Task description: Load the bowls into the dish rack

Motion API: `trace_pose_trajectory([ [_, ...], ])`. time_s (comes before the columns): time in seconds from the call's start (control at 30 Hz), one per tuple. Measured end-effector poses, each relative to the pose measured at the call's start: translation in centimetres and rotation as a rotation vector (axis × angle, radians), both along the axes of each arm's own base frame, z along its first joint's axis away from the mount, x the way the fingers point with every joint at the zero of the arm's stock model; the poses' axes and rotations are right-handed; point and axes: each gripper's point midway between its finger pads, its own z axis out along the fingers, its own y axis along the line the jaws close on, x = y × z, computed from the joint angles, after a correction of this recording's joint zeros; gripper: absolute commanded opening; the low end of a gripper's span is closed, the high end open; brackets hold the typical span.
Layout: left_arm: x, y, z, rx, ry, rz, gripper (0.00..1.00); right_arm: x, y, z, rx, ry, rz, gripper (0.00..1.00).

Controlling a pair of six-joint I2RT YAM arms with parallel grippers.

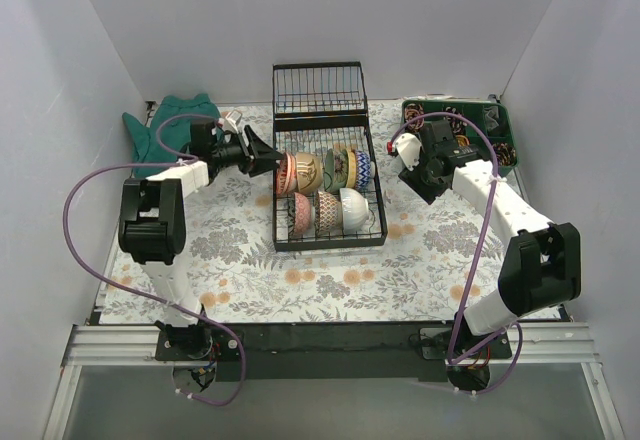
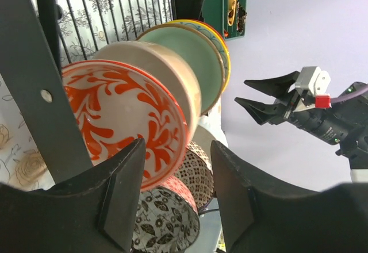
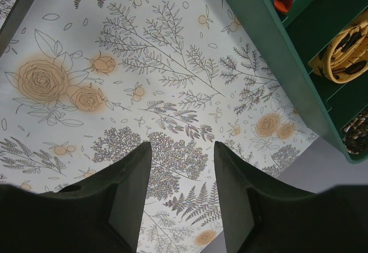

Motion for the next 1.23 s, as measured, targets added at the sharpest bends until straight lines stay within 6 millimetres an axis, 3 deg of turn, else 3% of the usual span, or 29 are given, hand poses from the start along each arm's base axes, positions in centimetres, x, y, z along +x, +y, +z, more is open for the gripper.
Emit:
trace_pose_trajectory([
  [0.17, -0.6, 1.0, 2.2, 0.032, -0.055, 0.012, 0.49, 0.0, 0.0, 0.0, 0.000, 0.000, 0.000, 0.56],
  [0.27, -0.8, 2.1, 3.0, 0.080, -0.098, 0.031, 0.51, 0.0, 0.0, 0.0, 0.001, 0.000, -0.005, 0.62],
  [0.4, -0.3, 5.1, 2.4, 0.203, -0.126, 0.109, 0.66, 0.5, -0.1, 0.4, 0.019, -0.013, -0.060, 0.76],
  [0.43, 0.1, 6.0, 2.1, 0.248, -0.134, 0.132, 0.98, 0.8, -0.1, 0.7, 0.030, -0.024, -0.087, 0.86],
  [0.57, 1.9, 9.2, 2.9, 0.421, -0.213, 0.196, 0.98, 3.1, -0.7, 3.2, 0.128, -0.092, -0.207, 0.98],
  [0.8, 4.9, 12.9, 5.8, 0.669, -0.359, 0.280, 0.98, 6.9, -0.2, 8.9, 0.383, -0.227, -0.355, 0.98],
  [0.93, 5.4, 14.7, 5.3, 0.772, -0.353, 0.325, 0.98, 7.3, 0.9, 9.4, 0.467, -0.232, -0.406, 0.98],
  [1.07, 5.6, 15.8, 4.2, 0.828, -0.326, 0.342, 0.98, 7.2, 0.8, 9.1, 0.479, -0.237, -0.446, 0.98],
  [1.23, 6.6, 16.2, 3.0, 0.855, -0.305, 0.338, 0.98, 5.4, -0.1, 8.0, 0.456, -0.237, -0.470, 0.98],
])
